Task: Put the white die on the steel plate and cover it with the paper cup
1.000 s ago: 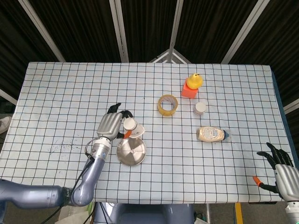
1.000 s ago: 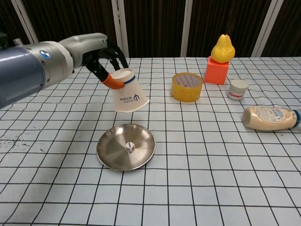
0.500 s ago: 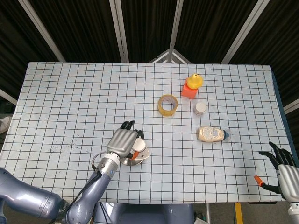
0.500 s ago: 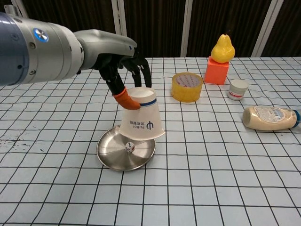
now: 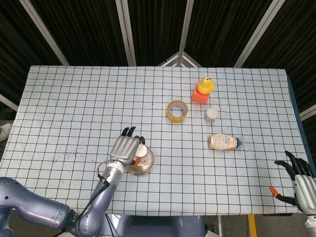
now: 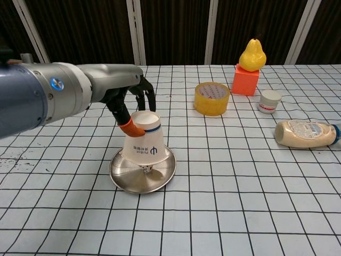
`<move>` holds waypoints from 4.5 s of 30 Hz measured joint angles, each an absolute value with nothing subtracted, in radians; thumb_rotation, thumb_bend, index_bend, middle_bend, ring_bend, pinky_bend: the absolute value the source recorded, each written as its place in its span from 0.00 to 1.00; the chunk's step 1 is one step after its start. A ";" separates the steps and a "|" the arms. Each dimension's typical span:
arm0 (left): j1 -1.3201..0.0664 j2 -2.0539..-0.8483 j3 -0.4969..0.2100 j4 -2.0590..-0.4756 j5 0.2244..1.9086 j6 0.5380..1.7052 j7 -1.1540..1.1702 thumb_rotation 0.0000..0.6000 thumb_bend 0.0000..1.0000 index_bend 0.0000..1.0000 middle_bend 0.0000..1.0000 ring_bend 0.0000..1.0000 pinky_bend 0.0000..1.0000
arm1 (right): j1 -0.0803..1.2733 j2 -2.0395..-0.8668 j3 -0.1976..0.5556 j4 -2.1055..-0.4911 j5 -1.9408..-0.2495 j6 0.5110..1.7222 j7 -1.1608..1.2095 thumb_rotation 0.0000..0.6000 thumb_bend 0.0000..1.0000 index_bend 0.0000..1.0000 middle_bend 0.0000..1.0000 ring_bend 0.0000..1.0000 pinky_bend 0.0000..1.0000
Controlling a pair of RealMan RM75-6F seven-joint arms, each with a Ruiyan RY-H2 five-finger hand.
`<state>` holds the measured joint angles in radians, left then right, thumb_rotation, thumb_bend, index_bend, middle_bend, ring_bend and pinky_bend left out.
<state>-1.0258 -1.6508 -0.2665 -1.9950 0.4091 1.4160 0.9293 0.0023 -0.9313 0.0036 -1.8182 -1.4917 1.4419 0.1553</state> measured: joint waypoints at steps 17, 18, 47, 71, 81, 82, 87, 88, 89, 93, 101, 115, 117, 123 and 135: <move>-0.982 -1.700 -0.157 -1.847 0.601 1.300 0.800 1.00 0.53 0.46 0.35 0.02 0.00 | 0.005 -0.934 0.004 -1.805 -1.486 1.432 0.187 1.00 0.23 0.27 0.05 0.09 0.00; -0.976 -1.703 -0.149 -1.831 0.624 1.287 0.781 1.00 0.53 0.46 0.35 0.02 0.00 | 0.005 -0.933 0.005 -1.805 -1.485 1.432 0.189 1.00 0.23 0.27 0.05 0.09 0.00; -0.827 -1.603 -0.014 -1.759 0.901 1.131 0.511 1.00 0.53 0.48 0.34 0.02 0.00 | -0.004 -0.916 0.004 -1.827 -1.513 1.461 0.195 1.00 0.23 0.27 0.05 0.09 0.00; -0.847 -1.733 -0.119 -1.659 0.904 1.130 0.569 1.00 0.53 0.49 0.35 0.02 0.00 | -0.006 -0.911 0.001 -1.835 -1.520 1.466 0.191 1.00 0.23 0.27 0.05 0.09 0.00; -0.833 -1.693 -0.095 -1.779 0.832 1.065 0.561 1.00 0.53 0.49 0.35 0.02 0.00 | -0.008 -0.909 0.001 -1.839 -1.523 1.472 0.191 1.00 0.23 0.27 0.05 0.09 0.00; -0.830 -1.687 -0.096 -1.790 0.825 1.061 0.553 1.00 0.53 0.49 0.35 0.02 0.00 | -0.008 -0.909 0.001 -1.839 -1.523 1.473 0.191 1.00 0.23 0.27 0.05 0.09 0.00; -0.813 -1.654 -0.114 -1.836 0.778 1.031 0.480 1.00 0.53 0.49 0.35 0.02 0.00 | -0.008 -0.911 0.001 -1.839 -1.523 1.471 0.187 1.00 0.23 0.27 0.05 0.09 0.00; -0.810 -1.646 -0.118 -1.842 0.770 1.024 0.468 1.00 0.53 0.49 0.35 0.02 0.00 | -0.008 -0.911 0.001 -1.838 -1.523 1.470 0.186 1.00 0.23 0.27 0.05 0.09 0.00; -0.808 -1.638 -0.121 -1.847 0.764 1.018 0.459 1.00 0.53 0.49 0.35 0.02 0.00 | -0.007 -0.912 0.001 -1.838 -1.522 1.470 0.185 1.00 0.23 0.27 0.05 0.09 0.00; -0.806 -1.621 -0.135 -1.841 0.765 1.009 0.440 1.00 0.53 0.50 0.35 0.02 0.00 | -0.006 -0.915 0.001 -1.838 -1.521 1.468 0.182 1.00 0.23 0.26 0.05 0.09 0.00; -0.811 -1.641 -0.138 -1.761 0.848 1.046 0.456 1.00 0.53 0.50 0.33 0.02 0.00 | -0.005 -0.918 -0.001 -1.838 -1.520 1.461 0.183 1.00 0.23 0.27 0.05 0.09 0.00; -0.836 -1.751 -0.153 -1.613 0.924 1.085 0.511 1.00 0.53 0.48 0.31 0.01 0.00 | -0.004 -0.914 -0.003 -1.838 -1.521 1.460 0.192 1.00 0.23 0.27 0.05 0.09 0.00; -0.837 -1.756 -0.147 -1.611 0.928 1.075 0.510 1.00 0.53 0.48 0.31 0.01 0.00 | -0.005 -0.914 -0.002 -1.838 -1.522 1.461 0.194 1.00 0.23 0.27 0.05 0.09 0.00; -0.834 -1.765 -0.141 -1.615 0.956 1.061 0.483 1.00 0.53 0.49 0.31 0.01 0.00 | -0.002 -0.916 -0.004 -1.838 -1.525 1.456 0.191 1.00 0.23 0.27 0.05 0.09 0.00; -0.824 -1.769 -0.106 -1.622 1.049 1.035 0.442 1.00 0.53 0.50 0.32 0.01 0.00 | -0.003 -0.914 -0.004 -1.841 -1.523 1.457 0.195 1.00 0.23 0.27 0.05 0.09 0.00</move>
<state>-0.8236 -1.7691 -0.1060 -1.6217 1.0494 1.0352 0.4416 -0.0025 -0.9138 -0.0040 -1.8408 -1.5229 1.4571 0.1951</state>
